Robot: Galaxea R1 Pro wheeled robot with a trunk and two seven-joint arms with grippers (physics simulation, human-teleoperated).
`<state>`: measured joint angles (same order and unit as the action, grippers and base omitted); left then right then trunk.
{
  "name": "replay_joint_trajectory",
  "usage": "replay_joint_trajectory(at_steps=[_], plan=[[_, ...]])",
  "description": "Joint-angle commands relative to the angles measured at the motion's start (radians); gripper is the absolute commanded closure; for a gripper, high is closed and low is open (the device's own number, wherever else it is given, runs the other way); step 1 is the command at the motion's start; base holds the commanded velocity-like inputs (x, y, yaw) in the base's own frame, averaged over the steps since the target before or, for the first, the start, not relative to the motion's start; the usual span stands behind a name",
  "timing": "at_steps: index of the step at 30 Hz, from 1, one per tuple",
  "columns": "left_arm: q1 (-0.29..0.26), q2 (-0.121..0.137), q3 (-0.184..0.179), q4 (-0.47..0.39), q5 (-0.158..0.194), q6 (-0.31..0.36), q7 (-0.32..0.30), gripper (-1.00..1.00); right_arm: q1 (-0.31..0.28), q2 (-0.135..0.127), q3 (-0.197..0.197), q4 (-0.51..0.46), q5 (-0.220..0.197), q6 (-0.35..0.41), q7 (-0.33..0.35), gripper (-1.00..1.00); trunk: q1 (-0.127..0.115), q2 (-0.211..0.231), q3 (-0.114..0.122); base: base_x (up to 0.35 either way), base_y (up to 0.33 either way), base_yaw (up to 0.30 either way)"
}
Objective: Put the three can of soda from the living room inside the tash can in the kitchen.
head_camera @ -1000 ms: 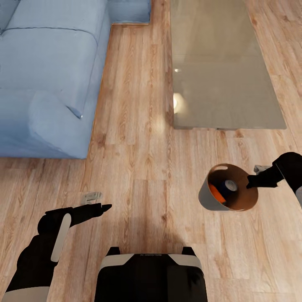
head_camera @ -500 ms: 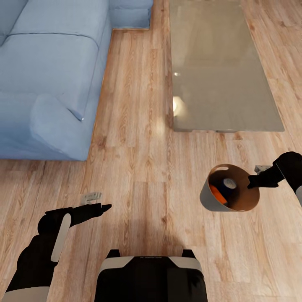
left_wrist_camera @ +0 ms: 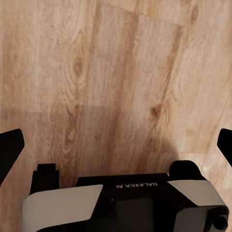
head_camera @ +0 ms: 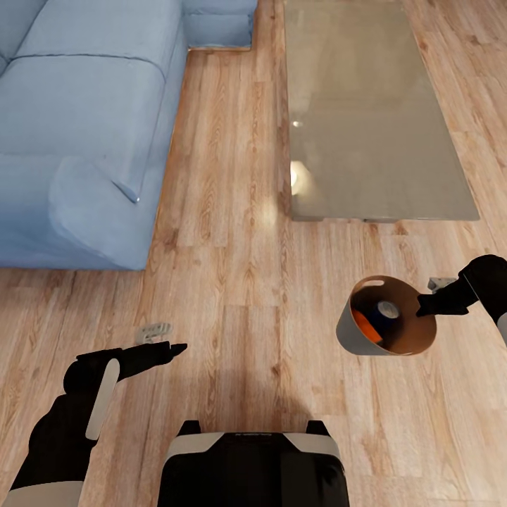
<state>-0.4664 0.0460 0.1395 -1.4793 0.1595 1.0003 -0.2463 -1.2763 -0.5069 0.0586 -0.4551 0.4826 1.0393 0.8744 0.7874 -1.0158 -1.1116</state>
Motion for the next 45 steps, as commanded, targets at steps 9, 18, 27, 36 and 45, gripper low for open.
replay_joint_trajectory(at_steps=[9,18,27,36,45], plan=[[0.0,0.0,0.0,0.002,0.0,0.0,0.001,-1.0,0.0,0.002,0.004,-0.004,0.033,0.008,0.002,1.0,0.034,-0.063,-0.028,0.0,0.0,0.0],[0.0,0.0,0.0,0.005,-0.001,-0.002,0.002,-1.0,0.001,0.0,0.005,-0.009,0.052,0.008,0.003,1.0,0.069,-0.126,-0.056,0.0,0.0,0.0],[0.0,0.0,0.0,0.005,-0.001,-0.002,0.002,-1.0,0.003,0.005,0.003,-0.011,0.051,0.008,0.005,1.0,0.103,-0.189,-0.085,0.0,0.0,0.0],[0.0,0.0,0.0,0.005,-0.001,-0.002,0.001,-1.0,0.003,0.004,0.004,-0.011,0.049,0.008,0.006,1.0,0.138,-0.252,-0.113,0.0,0.0,0.0],[0.0,0.0,0.0,0.005,-0.001,-0.003,0.001,-1.0,0.003,0.006,0.007,-0.011,0.051,0.008,0.006,1.0,0.172,-0.315,-0.141,0.0,0.0,0.0]])
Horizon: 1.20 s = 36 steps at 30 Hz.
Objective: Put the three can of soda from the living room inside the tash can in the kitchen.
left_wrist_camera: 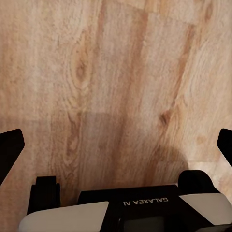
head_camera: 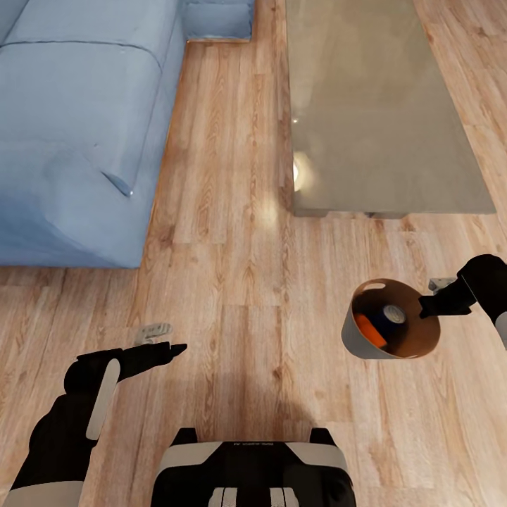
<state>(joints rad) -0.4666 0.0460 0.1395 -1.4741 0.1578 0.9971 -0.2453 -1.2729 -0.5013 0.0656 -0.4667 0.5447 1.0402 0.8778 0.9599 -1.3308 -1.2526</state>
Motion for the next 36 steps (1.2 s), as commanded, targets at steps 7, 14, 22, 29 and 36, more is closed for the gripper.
replay_joint_trajectory(at_steps=[7,14,22,29,36], plan=[[0.0,0.0,0.0,0.0,0.0,0.0,0.0,-1.0,0.0,-0.002,-0.001,0.0,-0.011,0.007,0.003,1.0,0.015,-0.028,-0.013,0.0,0.0,0.0],[0.0,0.0,0.0,0.001,-0.003,0.0,0.001,-1.0,0.0,-0.002,-0.001,0.0,-0.01,0.007,0.003,1.0,0.034,-0.063,-0.028,0.0,0.0,0.0],[-0.001,0.0,0.0,0.001,-0.004,0.0,0.001,-1.0,0.0,-0.003,0.0,0.0,-0.009,0.007,0.003,1.0,0.065,-0.119,-0.053,0.0,0.0,0.0],[-0.001,0.0,0.0,0.001,-0.005,0.0,0.001,-1.0,0.0,-0.002,0.0,0.0,-0.009,0.007,0.003,1.0,0.077,-0.14,-0.063,0.0,0.0,0.0],[0.0,0.0,0.0,0.001,-0.006,0.0,0.001,-1.0,0.0,-0.003,0.0,0.0,-0.009,0.007,0.003,1.0,0.096,-0.175,-0.078,0.0,0.0,0.0]])
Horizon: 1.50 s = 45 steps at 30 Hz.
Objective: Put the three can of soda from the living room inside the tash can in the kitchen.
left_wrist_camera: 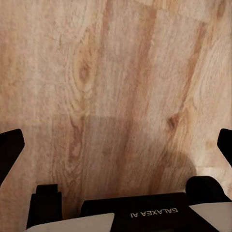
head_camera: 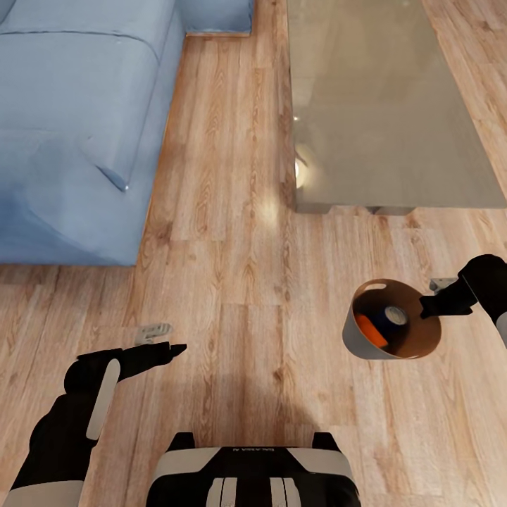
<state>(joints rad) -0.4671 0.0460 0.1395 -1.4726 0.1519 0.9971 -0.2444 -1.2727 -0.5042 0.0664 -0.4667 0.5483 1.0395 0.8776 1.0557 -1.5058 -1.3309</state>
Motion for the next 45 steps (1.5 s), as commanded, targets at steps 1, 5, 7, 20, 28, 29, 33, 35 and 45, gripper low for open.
replay_joint_trajectory(at_steps=[1,5,7,20,28,29,33,35,45], plan=[[0.0,0.0,0.0,0.0,0.0,0.0,0.0,-1.0,0.0,0.0,0.0,0.0,-0.013,0.008,0.003,1.0,0.004,-0.007,-0.003,0.0,0.0,0.0],[-0.001,0.0,0.0,0.0,0.0,0.0,0.0,-1.0,0.0,0.0,0.001,0.0,-0.012,0.008,0.003,1.0,0.008,-0.014,-0.006,0.0,0.0,0.0],[0.0,0.0,0.0,0.0,0.0,0.0,0.0,-1.0,0.0,-0.001,0.001,0.0,-0.012,0.008,0.003,1.0,0.008,-0.014,-0.006,0.0,0.0,0.0],[0.0,0.0,0.0,0.0,-0.001,-0.001,0.001,-1.0,0.001,0.001,0.004,0.0,-0.011,0.008,0.002,1.0,0.046,-0.084,-0.038,0.0,0.0,0.0],[0.0,0.0,0.0,0.0,-0.001,-0.002,0.001,-1.0,0.001,0.0,0.007,0.0,-0.01,0.008,0.001,1.0,0.077,-0.14,-0.063,0.0,0.0,0.0],[0.0,0.0,0.0,0.0,-0.001,-0.002,0.001,-1.0,0.001,0.0,0.007,0.0,-0.01,0.008,0.001,1.0,0.081,-0.147,-0.066,0.0,0.0,0.0],[0.0,0.0,0.0,0.0,-0.001,-0.002,0.001,-1.0,0.001,0.001,0.008,0.0,-0.01,0.008,0.001,1.0,0.096,-0.175,-0.078,0.0,0.0,0.0],[0.0,0.0,0.0,0.0,-0.001,-0.002,0.001,-1.0,0.001,0.001,0.009,0.0,-0.01,0.008,0.001,1.0,0.104,-0.189,-0.085,0.0,0.0,0.0],[0.0,0.0,0.0,0.0,0.0,-0.002,0.001,-1.0,0.001,0.0,0.009,0.0,-0.01,0.008,0.001,1.0,0.123,-0.224,-0.1,0.0,0.0,0.0]])
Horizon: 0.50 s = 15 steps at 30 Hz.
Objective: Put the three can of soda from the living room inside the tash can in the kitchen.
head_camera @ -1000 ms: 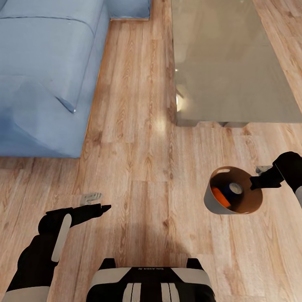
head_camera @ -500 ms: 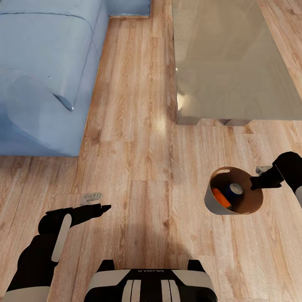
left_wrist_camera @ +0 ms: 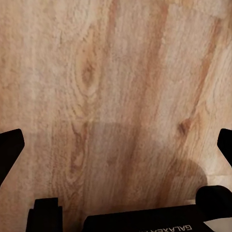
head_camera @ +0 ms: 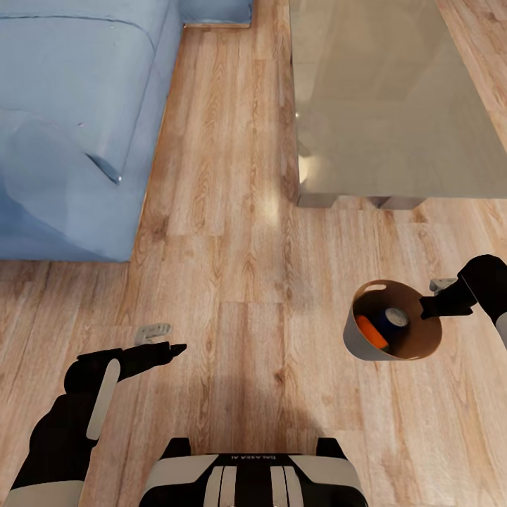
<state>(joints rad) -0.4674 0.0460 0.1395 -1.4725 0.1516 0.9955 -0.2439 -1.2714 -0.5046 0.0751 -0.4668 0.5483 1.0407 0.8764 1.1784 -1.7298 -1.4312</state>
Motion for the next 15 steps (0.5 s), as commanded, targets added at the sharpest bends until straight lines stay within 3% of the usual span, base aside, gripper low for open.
replay_joint_trajectory(at_steps=[1,15], plan=[[0.0,0.0,0.0,0.0,0.0,0.0,0.0,-1.0,0.0,0.0,0.0,0.0,-0.01,0.006,0.003,1.0,0.004,-0.007,-0.003,0.0,0.0,0.0],[0.0,0.0,0.0,0.0,-0.001,-0.007,0.0,-1.0,0.001,-0.003,-0.002,0.0,-0.008,0.006,0.003,1.0,0.058,-0.105,-0.047,0.0,0.0,0.0]])
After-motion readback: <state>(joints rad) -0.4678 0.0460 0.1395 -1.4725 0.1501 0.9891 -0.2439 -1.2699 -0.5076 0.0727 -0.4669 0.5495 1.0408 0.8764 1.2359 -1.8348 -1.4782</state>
